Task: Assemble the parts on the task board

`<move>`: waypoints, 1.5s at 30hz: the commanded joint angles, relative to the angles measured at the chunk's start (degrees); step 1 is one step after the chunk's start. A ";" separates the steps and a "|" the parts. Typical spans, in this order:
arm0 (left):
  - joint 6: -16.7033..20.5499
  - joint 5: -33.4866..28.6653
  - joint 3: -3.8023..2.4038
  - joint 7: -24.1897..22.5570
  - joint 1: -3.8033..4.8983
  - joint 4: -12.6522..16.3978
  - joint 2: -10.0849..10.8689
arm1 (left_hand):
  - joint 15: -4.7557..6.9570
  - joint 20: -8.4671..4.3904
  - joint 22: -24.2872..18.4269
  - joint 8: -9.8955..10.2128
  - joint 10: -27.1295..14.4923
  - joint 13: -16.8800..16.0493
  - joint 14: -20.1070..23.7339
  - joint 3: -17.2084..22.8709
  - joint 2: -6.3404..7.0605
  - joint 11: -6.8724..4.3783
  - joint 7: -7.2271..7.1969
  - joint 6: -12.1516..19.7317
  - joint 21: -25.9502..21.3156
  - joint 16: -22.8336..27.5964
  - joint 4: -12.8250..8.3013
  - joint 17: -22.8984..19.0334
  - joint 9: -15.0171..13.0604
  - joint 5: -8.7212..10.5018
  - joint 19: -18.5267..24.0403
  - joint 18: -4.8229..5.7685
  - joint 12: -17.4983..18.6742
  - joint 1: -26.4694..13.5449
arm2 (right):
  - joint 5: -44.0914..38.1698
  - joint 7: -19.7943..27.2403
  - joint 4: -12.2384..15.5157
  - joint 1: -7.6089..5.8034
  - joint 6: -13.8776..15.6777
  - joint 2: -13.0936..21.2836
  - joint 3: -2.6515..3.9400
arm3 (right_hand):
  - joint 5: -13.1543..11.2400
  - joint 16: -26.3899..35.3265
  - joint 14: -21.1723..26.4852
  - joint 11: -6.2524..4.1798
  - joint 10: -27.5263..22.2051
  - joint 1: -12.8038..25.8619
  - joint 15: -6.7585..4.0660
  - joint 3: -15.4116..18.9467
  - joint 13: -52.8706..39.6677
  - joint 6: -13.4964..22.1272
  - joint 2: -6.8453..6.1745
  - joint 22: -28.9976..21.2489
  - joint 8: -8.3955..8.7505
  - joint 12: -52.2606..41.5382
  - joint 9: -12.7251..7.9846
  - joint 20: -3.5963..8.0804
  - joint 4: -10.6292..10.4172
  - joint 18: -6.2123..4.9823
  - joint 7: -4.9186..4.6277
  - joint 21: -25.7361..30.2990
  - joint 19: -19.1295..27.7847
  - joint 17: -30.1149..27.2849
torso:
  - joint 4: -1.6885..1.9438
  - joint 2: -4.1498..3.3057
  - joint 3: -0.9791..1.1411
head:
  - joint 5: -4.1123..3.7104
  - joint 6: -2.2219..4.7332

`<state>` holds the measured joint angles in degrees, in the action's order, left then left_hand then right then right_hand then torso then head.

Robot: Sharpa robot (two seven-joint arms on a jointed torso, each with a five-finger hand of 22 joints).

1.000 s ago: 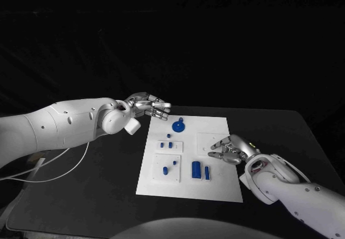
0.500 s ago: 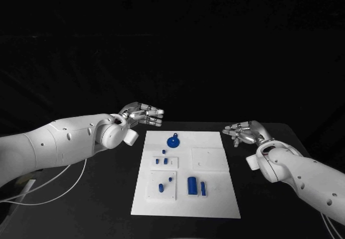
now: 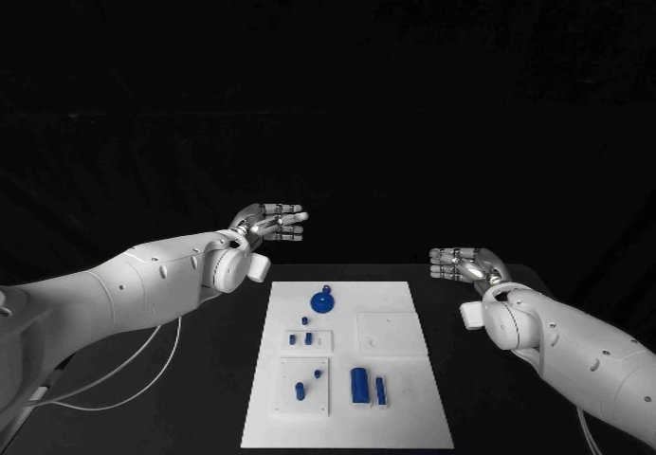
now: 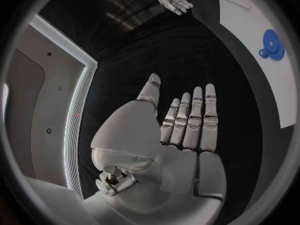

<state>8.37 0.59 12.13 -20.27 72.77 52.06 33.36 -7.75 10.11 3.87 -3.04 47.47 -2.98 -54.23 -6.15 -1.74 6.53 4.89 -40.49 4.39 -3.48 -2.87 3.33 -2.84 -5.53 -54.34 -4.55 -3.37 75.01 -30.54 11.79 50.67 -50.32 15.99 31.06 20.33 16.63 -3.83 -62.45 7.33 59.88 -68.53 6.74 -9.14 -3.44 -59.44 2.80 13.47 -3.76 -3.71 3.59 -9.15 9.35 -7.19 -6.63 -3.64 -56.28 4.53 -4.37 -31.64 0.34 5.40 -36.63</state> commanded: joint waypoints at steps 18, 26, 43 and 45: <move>3.36 -2.47 -0.91 -1.94 -1.08 -1.29 -1.22 | 7.75 -10.11 -3.87 3.04 -47.47 2.98 54.23 6.15 1.74 -6.53 -4.89 40.49 -4.39 3.48 2.87 -3.33 2.84 5.53 54.34 4.55 3.37 -33.77 | 6.42 3.70 -1.25 -0.80 -2.68 -0.81 -0.22 | -16.63 3.83 62.45 -7.33 -59.88 68.53 -6.74 9.14 3.44 59.44 -2.80 -13.47 3.76 3.71 -3.59 9.15 -9.35 7.19 6.63 3.64 56.28 -4.53 | 1.04 0.79 0.42 | -1.04 2.23; 11.85 -1.98 -3.85 -3.93 -4.10 8.99 2.07 | 7.75 -10.11 -3.87 3.04 -47.47 2.98 54.23 6.15 1.74 -6.53 -4.89 40.49 -4.39 3.48 2.87 -3.33 2.84 5.53 54.34 4.55 3.37 -75.01 | 12.54 7.33 9.03 -3.09 5.13 2.86 -5.32 | -16.63 3.83 62.45 -7.33 -59.88 68.53 -6.74 9.14 3.44 59.44 -2.80 -13.47 3.76 3.71 -3.59 9.15 -9.35 7.19 6.63 3.64 56.28 -4.53 | 3.86 0.51 -0.22 | -4.73 2.25; 34.36 -0.68 -11.65 -9.20 -12.12 36.22 10.79 | 7.75 -10.11 -3.87 3.04 -47.47 2.98 54.23 6.15 1.74 -6.53 -4.89 40.49 -4.39 3.48 2.87 -3.33 2.84 5.53 54.34 4.55 3.37 -75.01 | 29.25 17.24 37.12 -9.36 26.48 12.86 -19.26 | -16.63 3.83 62.45 -7.33 -59.88 68.53 -6.74 9.14 3.44 59.44 -2.80 -13.47 3.76 3.71 -3.59 9.15 -9.35 7.19 6.63 3.64 56.28 -4.53 | 4.37 0.46 -0.34 | -5.40 2.25; 35.02 -0.64 -11.88 -9.35 -12.35 37.02 11.05 | 7.75 -10.11 -3.87 3.04 -47.47 2.98 54.23 6.15 1.74 -6.53 -4.89 40.49 -4.39 3.48 2.87 -3.33 2.84 5.53 54.34 4.55 3.37 -75.01 | 29.80 17.57 38.04 -9.56 27.18 13.19 -19.72 | -16.63 3.83 62.45 -7.33 -59.88 68.53 -6.74 9.14 3.44 59.44 -2.80 -13.47 3.76 3.71 -3.59 9.15 -9.35 7.19 6.63 3.64 56.28 -4.53 | 4.37 0.46 -0.34 | -5.40 2.25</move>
<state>37.72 -0.99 0.37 -26.90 60.55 88.41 44.30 -0.01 -0.01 0.05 -0.22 0.30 -0.05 -0.20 -0.20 -0.02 0.00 -0.01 -0.29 0.20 -0.20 0.07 0.05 -0.05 -0.27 -0.21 -0.41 -0.37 0.42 -4.90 25.56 88.03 -59.75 37.95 44.06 0.66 0.20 -0.31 -0.27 -0.01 0.21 -0.31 0.02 0.05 -0.05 -0.21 0.00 0.05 -0.20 -0.34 0.05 -0.01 0.31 -0.79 0.02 -0.27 -0.30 0.05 -0.02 -31.17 0.01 0.00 -34.39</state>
